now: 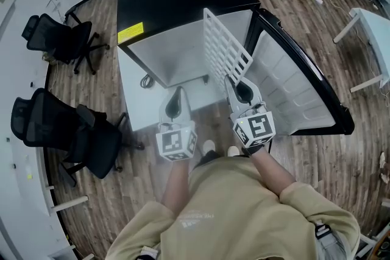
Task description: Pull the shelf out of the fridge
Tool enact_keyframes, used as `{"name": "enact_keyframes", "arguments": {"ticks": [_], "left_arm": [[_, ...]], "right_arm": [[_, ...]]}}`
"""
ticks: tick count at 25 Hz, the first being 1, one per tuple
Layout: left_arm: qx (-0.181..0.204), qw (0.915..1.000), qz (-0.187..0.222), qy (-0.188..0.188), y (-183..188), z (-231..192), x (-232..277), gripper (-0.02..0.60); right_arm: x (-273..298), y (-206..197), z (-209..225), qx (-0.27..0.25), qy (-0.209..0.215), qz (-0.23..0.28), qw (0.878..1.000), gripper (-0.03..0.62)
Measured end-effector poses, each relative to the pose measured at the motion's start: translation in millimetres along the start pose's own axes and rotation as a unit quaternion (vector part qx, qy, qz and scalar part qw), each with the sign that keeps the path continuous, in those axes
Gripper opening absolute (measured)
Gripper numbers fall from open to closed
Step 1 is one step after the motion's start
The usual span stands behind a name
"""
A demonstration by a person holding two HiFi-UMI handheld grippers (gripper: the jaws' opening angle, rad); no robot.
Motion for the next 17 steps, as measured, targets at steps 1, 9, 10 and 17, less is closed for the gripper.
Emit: {"name": "enact_keyframes", "arguments": {"ticks": [1,9,10,17], "left_arm": [[0.001,1.0000,0.000,0.001,0.1,-1.1,-0.1,0.002],[-0.001,1.0000,0.002,0.002,-0.4,-3.0,2.0,0.002],[-0.003,1.0000,0.002,0.001,-0.5,-2.6,2.4,0.002],[-0.003,1.0000,0.003,0.002,-1.0,-3.8,1.4,0.002]], "right_arm": [[0.7,-0.2,-0.7,-0.001,0.001,0.000,1.000,0.025],[6.3,1.3,-4.9,-0.020,0.011,-0.004,1.000,0.025],[6.9,1.8,-5.6,-0.025,0.013,-0.004,1.000,0.025],[7.7,2.2,-9.5,-0.019,0.015,-0.008,1.000,0.025]]}}
Point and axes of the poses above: the fingertips, and each gripper's own axes: x forward along the fingers, z to its right, y out of its top, the point moved 5 cm from there along -x, backward along the fingers, and after that the axes turned 13 degrees about z, right-handed, at the moved point
